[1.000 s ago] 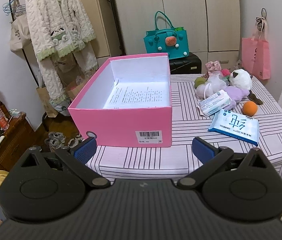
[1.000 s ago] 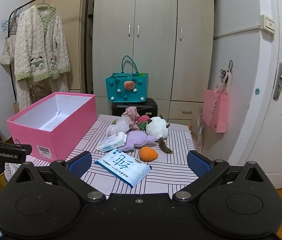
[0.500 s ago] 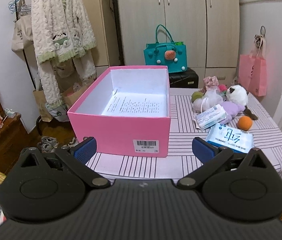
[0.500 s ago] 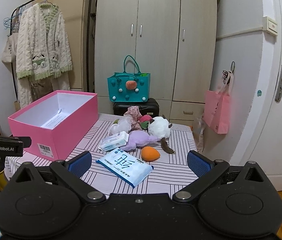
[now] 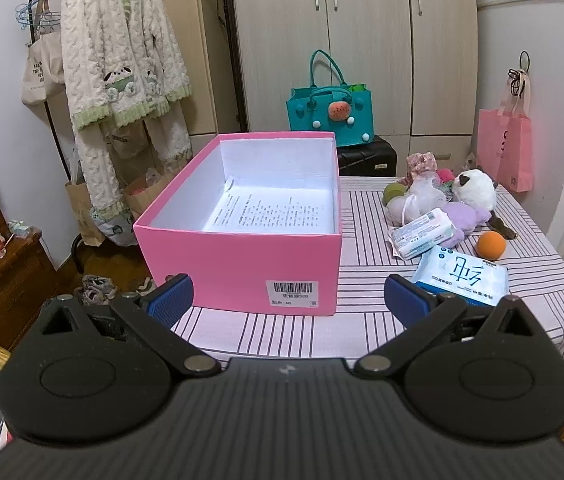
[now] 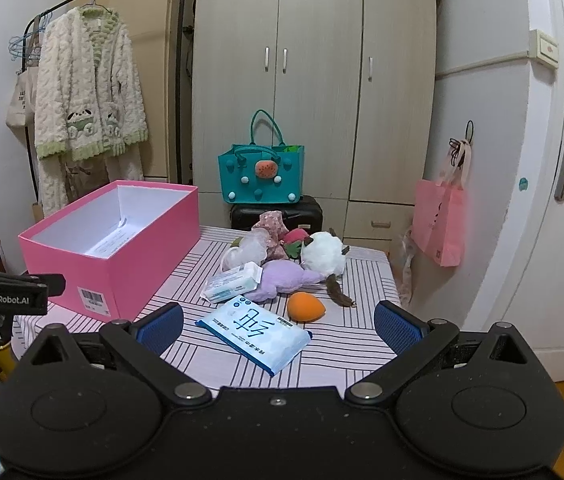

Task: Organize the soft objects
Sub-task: 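Reach the left gripper to the blue-lettered wipe pack and close on it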

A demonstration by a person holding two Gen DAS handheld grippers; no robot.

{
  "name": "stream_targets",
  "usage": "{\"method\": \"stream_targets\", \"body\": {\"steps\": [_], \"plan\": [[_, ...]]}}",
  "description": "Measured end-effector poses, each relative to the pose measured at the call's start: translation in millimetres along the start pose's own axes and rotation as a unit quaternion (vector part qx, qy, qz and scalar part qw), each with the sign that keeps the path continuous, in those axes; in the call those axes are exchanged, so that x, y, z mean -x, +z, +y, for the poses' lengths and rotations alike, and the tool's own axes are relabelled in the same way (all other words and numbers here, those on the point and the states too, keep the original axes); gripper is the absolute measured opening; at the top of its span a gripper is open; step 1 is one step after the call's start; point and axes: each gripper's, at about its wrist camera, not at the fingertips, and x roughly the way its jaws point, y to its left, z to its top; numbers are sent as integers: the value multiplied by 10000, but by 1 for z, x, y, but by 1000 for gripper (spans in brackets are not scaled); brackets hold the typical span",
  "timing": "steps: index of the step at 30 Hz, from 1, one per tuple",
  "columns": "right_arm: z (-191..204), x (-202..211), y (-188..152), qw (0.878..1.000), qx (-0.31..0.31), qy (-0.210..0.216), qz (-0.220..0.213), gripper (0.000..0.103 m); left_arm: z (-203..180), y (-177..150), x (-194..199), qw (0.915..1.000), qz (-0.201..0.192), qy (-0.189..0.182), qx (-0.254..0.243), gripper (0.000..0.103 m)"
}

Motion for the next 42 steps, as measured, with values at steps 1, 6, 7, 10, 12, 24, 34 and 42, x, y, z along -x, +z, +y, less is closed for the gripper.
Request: {"method": "stream_targets", "body": {"steps": [1,6,7,10,12,24,34,42], "plan": [[0,-1,0,10000,-6,15,5,103,0,0,-1,10000,7,-5,3,103],[-1,-5,1,10000,-5,46,12,103,-1,1,-4,10000,56,-19,20,103],[-2,-6,2,10000,-23,69,-25,103,-1,2,-5,10000,53,-20,11,103],[-5,-9,4,9998,-18,101,-173,103,-2,2,-4,9998,-140,-114,-41,103],[-6,-12,3,9996,48,88,-267,103,-4,5,-2,9994,-276,-173,-79,103],[-43,-78,-15,9966,-370,724,-144,103,-37,36,-30,9930,-486,-855,-652,102],[-30,-141,-45,9906,-102,1206,631,93,-81,43,-77,9805,-181,-1707,-961,95],[-27,-173,-57,9879,84,1233,936,83,-107,34,-111,9675,117,-2218,-1209,89]]}}
